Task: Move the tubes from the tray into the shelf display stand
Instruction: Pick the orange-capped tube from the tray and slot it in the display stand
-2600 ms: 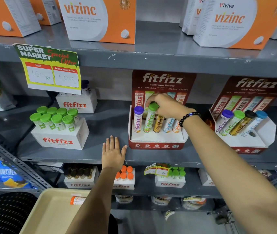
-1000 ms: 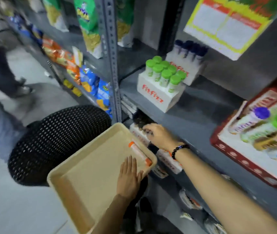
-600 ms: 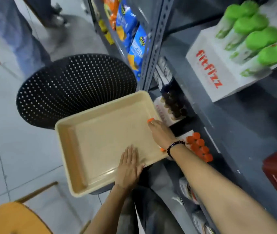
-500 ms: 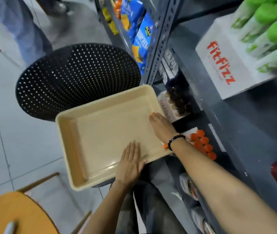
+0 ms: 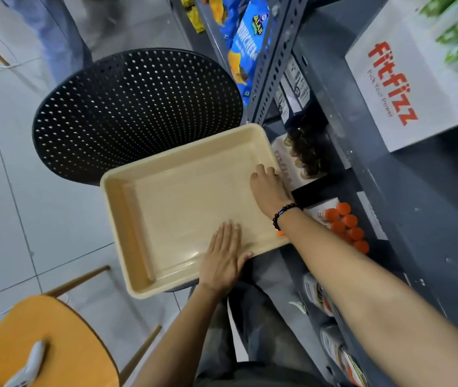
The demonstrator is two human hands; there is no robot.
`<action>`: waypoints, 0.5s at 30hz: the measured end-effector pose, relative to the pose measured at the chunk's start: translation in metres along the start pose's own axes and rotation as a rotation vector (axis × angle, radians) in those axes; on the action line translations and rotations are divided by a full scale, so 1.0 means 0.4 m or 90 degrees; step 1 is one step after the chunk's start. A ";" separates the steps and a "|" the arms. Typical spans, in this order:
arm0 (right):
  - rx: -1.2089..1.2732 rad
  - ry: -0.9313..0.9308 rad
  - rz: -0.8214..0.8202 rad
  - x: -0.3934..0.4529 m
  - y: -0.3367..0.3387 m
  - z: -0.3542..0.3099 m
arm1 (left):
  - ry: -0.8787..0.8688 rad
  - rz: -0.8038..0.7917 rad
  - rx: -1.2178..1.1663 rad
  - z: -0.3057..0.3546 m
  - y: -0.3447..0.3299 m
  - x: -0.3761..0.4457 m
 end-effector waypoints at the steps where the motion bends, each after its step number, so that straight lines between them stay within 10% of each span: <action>1: 0.019 -0.017 0.009 0.000 0.006 0.003 | 0.002 -0.002 -0.001 0.000 -0.003 0.001; 15: 0.349 -0.196 0.125 -0.152 0.178 0.108 | -0.023 -0.007 0.021 0.010 0.025 -0.001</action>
Point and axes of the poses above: each hand's wrist, its own x-axis towards the middle knuckle, its own y-axis out of the back of the hand, z = x × y, the point moved 8 cm from there along x, towards the middle knuckle, and after that the axes turned 10 degrees about x, right-handed, at the moved point
